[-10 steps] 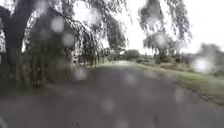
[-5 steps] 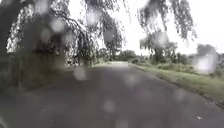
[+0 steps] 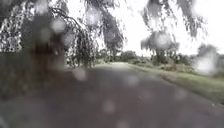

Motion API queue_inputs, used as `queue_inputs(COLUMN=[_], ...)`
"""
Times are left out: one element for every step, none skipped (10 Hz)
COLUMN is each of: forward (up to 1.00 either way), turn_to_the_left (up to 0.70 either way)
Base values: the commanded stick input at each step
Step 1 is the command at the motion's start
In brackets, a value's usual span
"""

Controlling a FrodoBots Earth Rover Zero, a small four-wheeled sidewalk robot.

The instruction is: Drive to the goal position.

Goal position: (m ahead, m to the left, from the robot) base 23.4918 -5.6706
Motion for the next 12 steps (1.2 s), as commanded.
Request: queue_inputs(forward=[1.00, 1.00, 1.00, 1.00, 1.00, 1.00, 1.00, 1.00, 1.00, 1.00, 1.00, 1.00], turn_to_the_left=[-0.02, -0.04, -0.14, -0.25, -0.40, -0.40, -0.40, -0.02, -0.01, 0.00, 0.00, 0.00])
